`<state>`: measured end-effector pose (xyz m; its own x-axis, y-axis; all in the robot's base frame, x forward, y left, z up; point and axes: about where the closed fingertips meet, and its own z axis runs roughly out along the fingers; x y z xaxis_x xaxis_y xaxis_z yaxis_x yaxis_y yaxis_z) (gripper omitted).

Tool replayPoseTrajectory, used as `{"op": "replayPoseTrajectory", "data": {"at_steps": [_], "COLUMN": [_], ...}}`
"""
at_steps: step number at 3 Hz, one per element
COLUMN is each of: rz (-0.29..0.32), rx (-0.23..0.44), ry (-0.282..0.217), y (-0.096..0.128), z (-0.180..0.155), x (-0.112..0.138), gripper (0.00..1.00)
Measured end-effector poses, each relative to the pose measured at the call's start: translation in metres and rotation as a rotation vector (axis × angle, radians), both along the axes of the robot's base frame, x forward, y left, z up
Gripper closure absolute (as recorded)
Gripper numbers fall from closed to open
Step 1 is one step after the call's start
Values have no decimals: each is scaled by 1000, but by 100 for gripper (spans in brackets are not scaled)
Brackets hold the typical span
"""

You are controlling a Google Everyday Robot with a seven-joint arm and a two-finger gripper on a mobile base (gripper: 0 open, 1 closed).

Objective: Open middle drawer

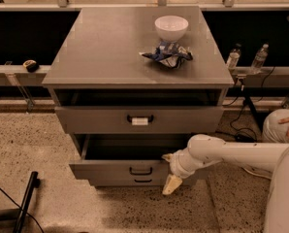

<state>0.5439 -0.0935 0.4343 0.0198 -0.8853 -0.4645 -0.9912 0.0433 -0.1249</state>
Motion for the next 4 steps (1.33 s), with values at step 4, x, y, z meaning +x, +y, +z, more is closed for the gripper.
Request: {"op": "replayPoseTrajectory", "data": {"at_steps": [4], "rz": [88], "rx": [13], "ry": [124], "y": [-2], "z": [13], "x": [-75], "gripper": [24]}}
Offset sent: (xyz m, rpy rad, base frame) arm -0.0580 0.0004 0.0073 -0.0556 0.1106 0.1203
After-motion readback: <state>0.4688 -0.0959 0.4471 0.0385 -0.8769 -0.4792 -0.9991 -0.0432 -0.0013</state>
